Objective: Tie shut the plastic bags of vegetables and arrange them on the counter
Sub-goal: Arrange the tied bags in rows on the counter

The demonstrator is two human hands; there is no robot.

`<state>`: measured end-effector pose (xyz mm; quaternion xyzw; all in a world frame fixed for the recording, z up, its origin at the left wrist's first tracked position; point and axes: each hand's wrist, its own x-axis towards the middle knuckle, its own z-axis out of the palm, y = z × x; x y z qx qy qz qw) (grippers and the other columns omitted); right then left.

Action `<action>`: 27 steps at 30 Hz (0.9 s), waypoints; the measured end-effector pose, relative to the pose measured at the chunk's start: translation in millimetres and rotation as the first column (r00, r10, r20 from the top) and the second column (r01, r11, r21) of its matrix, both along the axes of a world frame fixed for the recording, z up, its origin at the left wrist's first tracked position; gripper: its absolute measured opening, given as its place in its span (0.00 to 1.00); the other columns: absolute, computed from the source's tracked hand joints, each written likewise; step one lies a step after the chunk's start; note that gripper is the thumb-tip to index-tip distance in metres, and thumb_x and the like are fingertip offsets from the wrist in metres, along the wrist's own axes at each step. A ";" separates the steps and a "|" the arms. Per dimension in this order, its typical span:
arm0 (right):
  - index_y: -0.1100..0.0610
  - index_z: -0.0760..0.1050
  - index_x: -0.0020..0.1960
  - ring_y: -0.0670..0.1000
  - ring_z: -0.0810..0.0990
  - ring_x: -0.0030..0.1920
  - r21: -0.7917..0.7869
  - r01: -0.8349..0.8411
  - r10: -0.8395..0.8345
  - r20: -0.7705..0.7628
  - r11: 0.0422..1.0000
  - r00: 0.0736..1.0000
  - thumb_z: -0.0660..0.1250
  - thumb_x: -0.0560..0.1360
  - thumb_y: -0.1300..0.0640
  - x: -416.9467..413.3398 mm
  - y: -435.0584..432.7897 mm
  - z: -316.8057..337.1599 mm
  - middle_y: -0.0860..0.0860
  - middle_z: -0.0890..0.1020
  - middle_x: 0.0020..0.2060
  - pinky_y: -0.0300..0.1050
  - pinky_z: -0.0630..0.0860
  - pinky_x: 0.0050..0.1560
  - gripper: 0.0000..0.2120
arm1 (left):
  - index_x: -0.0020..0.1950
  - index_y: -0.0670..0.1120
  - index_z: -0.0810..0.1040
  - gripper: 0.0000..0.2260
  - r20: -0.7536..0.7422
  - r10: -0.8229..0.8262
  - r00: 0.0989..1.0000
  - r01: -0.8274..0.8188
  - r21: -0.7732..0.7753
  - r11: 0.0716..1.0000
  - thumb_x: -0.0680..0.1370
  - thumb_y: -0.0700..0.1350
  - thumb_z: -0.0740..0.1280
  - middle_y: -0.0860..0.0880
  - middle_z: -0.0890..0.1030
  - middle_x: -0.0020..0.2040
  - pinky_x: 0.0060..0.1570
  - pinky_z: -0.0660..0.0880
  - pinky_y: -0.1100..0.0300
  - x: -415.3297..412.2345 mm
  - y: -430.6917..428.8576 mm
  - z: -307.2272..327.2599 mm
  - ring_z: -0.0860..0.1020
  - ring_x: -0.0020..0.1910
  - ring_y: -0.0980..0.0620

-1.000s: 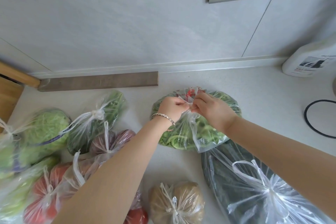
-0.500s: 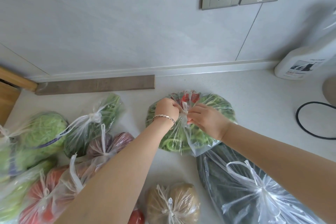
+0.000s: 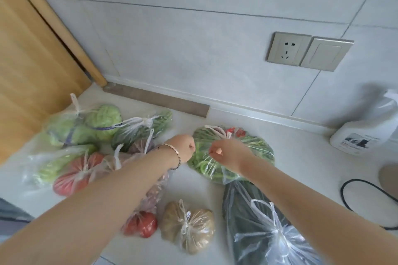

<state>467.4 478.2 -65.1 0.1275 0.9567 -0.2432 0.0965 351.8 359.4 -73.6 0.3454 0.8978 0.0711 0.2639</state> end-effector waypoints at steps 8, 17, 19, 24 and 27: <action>0.58 0.77 0.55 0.56 0.77 0.56 0.108 -0.274 0.254 0.167 0.956 0.953 0.56 0.78 0.54 -53.3 -88.8 33.9 0.54 0.80 0.55 0.52 0.74 0.58 0.14 | 0.37 0.44 0.73 0.10 -0.009 0.132 0.991 -0.132 -0.045 0.990 0.77 0.40 0.57 0.45 0.74 0.37 0.41 0.69 0.58 -25.3 -106.5 30.4 0.73 0.39 0.47; 0.56 0.76 0.57 0.54 0.77 0.57 0.160 -0.240 0.208 0.195 0.957 0.958 0.57 0.78 0.53 -155.6 -208.3 31.5 0.52 0.79 0.55 0.48 0.73 0.58 0.14 | 0.38 0.43 0.76 0.10 0.021 0.207 0.978 -0.208 0.017 0.978 0.76 0.41 0.57 0.43 0.78 0.38 0.42 0.74 0.54 -136.0 -254.9 25.9 0.75 0.38 0.47; 0.56 0.77 0.56 0.53 0.77 0.57 0.167 -0.177 0.143 0.201 0.970 0.969 0.57 0.77 0.53 -175.9 -228.7 26.9 0.52 0.79 0.55 0.48 0.74 0.58 0.13 | 0.37 0.42 0.77 0.11 0.000 0.209 0.978 -0.208 0.023 0.978 0.76 0.41 0.57 0.42 0.80 0.39 0.44 0.75 0.53 -161.9 -284.0 20.4 0.79 0.41 0.45; 0.54 0.76 0.55 0.51 0.77 0.55 0.209 -0.017 -0.040 0.264 0.978 0.964 0.58 0.76 0.53 -209.5 -241.1 6.7 0.50 0.80 0.55 0.45 0.75 0.56 0.12 | 0.47 0.42 0.78 0.10 -0.045 0.188 0.981 -0.185 0.066 0.981 0.77 0.39 0.57 0.43 0.80 0.50 0.54 0.73 0.54 -207.7 -319.9 14.2 0.78 0.53 0.44; 0.54 0.76 0.56 0.52 0.77 0.55 0.215 0.146 -0.202 0.268 0.966 0.942 0.59 0.76 0.53 -225.7 -230.8 -12.1 0.51 0.79 0.55 0.45 0.75 0.56 0.12 | 0.58 0.45 0.74 0.11 -0.051 0.191 0.980 -0.186 0.098 0.978 0.78 0.40 0.57 0.44 0.76 0.59 0.56 0.71 0.54 -236.9 -316.6 4.9 0.76 0.57 0.44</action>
